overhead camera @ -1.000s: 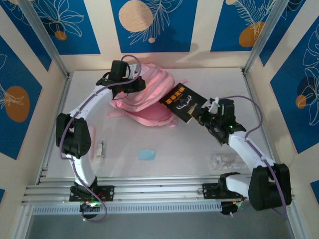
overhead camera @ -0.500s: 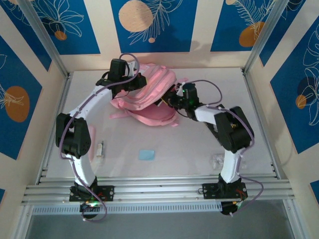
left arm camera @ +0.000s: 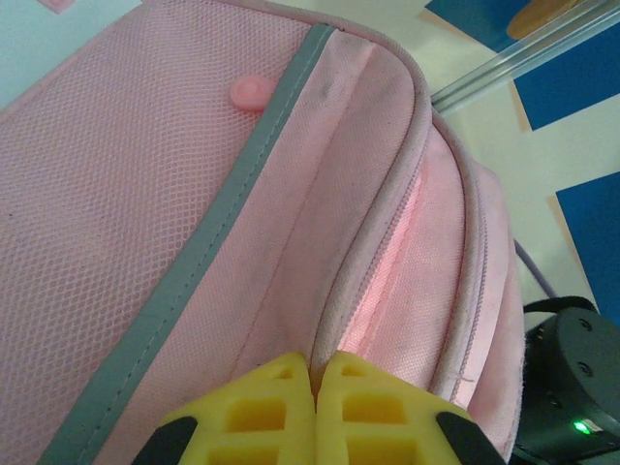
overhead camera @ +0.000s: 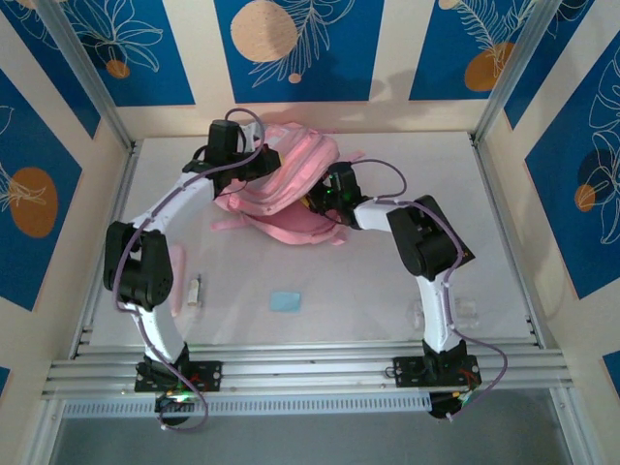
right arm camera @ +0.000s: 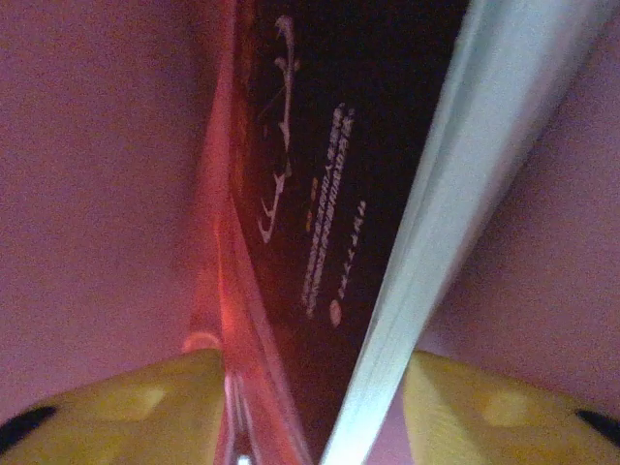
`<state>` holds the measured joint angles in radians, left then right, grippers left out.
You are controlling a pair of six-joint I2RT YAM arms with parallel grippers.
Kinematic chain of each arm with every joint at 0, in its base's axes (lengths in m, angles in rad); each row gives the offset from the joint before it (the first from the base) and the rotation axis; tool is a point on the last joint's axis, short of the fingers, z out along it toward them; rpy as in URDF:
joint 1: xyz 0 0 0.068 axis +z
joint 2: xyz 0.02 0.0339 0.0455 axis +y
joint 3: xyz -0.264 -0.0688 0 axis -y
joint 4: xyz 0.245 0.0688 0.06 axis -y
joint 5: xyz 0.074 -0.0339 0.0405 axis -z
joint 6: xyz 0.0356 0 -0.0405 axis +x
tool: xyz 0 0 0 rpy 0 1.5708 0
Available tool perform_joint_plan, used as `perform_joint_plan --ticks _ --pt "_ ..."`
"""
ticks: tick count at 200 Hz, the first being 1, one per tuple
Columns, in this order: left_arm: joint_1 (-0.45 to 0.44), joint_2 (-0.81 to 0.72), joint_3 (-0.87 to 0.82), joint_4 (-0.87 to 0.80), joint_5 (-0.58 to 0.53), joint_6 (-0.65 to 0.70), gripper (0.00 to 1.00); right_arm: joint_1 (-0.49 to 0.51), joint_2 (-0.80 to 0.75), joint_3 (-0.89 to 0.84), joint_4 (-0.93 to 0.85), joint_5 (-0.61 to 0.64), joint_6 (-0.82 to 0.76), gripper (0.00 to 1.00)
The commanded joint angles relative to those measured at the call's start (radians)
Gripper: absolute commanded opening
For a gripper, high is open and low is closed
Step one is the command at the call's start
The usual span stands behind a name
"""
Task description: Pack the student bag
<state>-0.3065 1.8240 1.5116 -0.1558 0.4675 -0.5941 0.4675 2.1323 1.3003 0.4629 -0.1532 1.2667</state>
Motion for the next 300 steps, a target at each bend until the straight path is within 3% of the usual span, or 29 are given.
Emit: perform_joint_plan --ticks 1,36,64,93,118,147,161,171,176,200,205,219,253,300 --pt "0.033 -0.052 -0.012 0.084 -0.031 -0.021 0.00 -0.019 -0.157 -0.066 -0.042 0.028 -0.004 0.61" --pt "0.038 -0.052 -0.037 0.082 -0.079 0.005 0.00 -0.062 -0.348 -0.190 -0.168 -0.040 -0.067 0.63" --pt "0.038 -0.053 -0.085 0.068 -0.100 0.032 0.00 -0.130 -0.505 -0.233 -0.385 -0.066 -0.238 0.64" --pt "0.038 -0.086 -0.169 0.036 -0.163 0.080 0.00 -0.240 -0.603 -0.191 -0.708 0.044 -0.497 0.69" --pt "0.038 -0.120 -0.215 -0.015 -0.231 0.116 0.00 -0.365 -0.599 -0.108 -0.926 0.103 -0.719 0.73" --pt "0.030 -0.158 -0.265 -0.062 -0.244 0.120 0.37 -0.483 -0.592 -0.108 -0.986 0.212 -0.795 0.87" --pt "0.018 -0.189 -0.314 -0.049 -0.236 0.096 0.49 -0.524 -0.581 -0.114 -0.989 0.271 -0.813 0.99" --pt "0.004 -0.216 -0.355 -0.032 -0.235 0.072 0.54 -0.554 -0.568 -0.124 -0.976 0.322 -0.823 1.00" --pt "-0.006 -0.229 -0.376 -0.021 -0.239 0.057 0.65 -0.569 -0.560 -0.128 -0.971 0.346 -0.823 1.00" --pt "-0.074 -0.288 -0.491 0.067 -0.277 -0.027 0.69 -0.642 -0.512 -0.131 -0.947 0.386 -0.829 0.99" --pt "-0.090 -0.297 -0.512 0.085 -0.285 -0.044 0.84 -0.661 -0.497 -0.123 -0.953 0.374 -0.825 1.00" --pt "-0.145 -0.314 -0.554 0.131 -0.317 -0.081 0.96 -0.705 -0.458 -0.117 -0.951 0.335 -0.811 0.99" --pt "-0.262 -0.303 -0.580 0.203 -0.401 -0.135 1.00 -0.775 -0.383 -0.113 -0.955 0.215 -0.802 0.99" --pt "-0.319 -0.246 -0.581 0.311 -0.361 -0.194 1.00 -0.838 -0.348 -0.159 -0.969 0.163 -0.800 0.99"
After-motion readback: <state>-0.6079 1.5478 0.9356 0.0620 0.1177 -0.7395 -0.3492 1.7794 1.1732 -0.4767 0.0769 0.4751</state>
